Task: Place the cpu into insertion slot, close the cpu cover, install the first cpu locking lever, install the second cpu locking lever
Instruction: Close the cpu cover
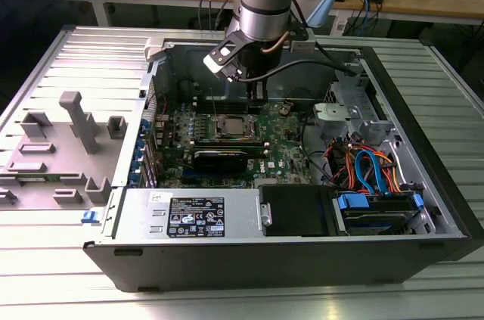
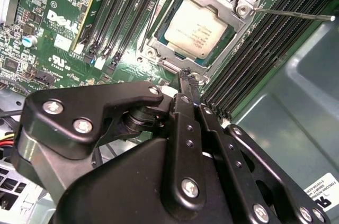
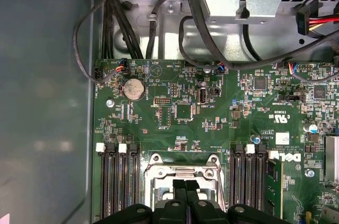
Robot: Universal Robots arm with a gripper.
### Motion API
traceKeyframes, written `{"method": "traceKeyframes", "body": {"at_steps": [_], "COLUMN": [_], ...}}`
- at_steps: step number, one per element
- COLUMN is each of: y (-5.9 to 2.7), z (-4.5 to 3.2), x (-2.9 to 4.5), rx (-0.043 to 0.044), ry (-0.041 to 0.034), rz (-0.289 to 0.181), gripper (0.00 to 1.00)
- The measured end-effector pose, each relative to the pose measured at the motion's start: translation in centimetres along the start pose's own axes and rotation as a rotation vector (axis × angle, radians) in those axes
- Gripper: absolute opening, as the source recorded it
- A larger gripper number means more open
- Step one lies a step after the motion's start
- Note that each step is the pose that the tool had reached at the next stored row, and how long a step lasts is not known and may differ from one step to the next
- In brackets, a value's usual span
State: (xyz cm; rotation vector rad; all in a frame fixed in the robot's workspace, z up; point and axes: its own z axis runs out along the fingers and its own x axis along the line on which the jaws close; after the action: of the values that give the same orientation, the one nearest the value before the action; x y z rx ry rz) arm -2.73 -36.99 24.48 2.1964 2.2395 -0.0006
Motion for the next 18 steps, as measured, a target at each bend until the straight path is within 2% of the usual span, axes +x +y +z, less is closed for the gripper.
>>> {"method": "traceKeyframes", "body": {"at_steps": [10,18], "y": [-0.52,-0.62], "z": [0.31,0.38], "x": [-0.15,-0.14], "rx": [0.0001,0.0000], "ry": [-0.0002,-0.0001], "rz": [0.000,0.000], "gripper": [0.11,0.11]}}
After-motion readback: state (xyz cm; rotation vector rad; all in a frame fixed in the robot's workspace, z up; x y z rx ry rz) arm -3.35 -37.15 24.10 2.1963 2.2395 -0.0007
